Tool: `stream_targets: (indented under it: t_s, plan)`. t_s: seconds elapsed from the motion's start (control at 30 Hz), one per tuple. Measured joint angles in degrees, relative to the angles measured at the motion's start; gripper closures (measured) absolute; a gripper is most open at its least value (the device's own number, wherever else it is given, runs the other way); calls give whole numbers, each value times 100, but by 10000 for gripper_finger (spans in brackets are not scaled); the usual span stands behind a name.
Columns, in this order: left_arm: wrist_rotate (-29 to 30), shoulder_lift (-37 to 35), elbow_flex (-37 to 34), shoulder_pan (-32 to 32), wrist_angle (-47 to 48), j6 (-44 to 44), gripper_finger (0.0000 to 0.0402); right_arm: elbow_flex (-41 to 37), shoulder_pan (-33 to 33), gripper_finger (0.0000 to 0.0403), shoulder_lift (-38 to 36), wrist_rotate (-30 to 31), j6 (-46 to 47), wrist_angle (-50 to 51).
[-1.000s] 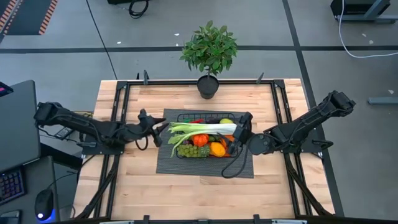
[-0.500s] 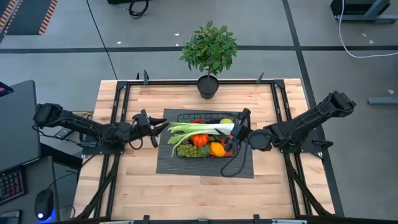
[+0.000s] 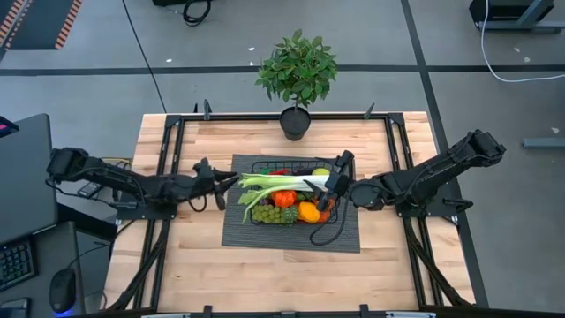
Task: Build produce basket
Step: Adjust the mat
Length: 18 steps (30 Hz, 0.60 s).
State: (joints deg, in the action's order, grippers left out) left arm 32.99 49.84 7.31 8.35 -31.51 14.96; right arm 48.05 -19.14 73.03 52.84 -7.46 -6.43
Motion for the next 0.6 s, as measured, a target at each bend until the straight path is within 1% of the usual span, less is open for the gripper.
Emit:
stream_targets:
  t_s: [0.07, 0.17, 0.27, 0.33, 0.43, 0.5, 0.6]
  plan:
    - [-115, 2, 0, -37, 350, 388, 315, 0, 0, 54, 0, 3, -2, -25]
    - [-308, 2, 0, -47, 638, 714, 313, 0, 0, 54, -7, 45, -2, -36]
    - [-426, 2, 0, -55, 1009, 736, 316, 0, 0, 54, -9, 119, -10, -38]
    - [-506, 2, 0, -104, 1418, 825, 321, 0, 0, 54, -10, 128, -18, -38]
    - [-802, 2, 0, -218, 1930, 1023, 329, 0, 0, 54, -11, 128, -47, -38]
    - [-943, 4, 0, -244, 2117, 1142, 335, 0, 6, 54, -13, 128, -61, -38]
    - [-976, 135, 0, -219, 2167, 1279, 343, 0, 11, 54, -13, 128, -66, -38]
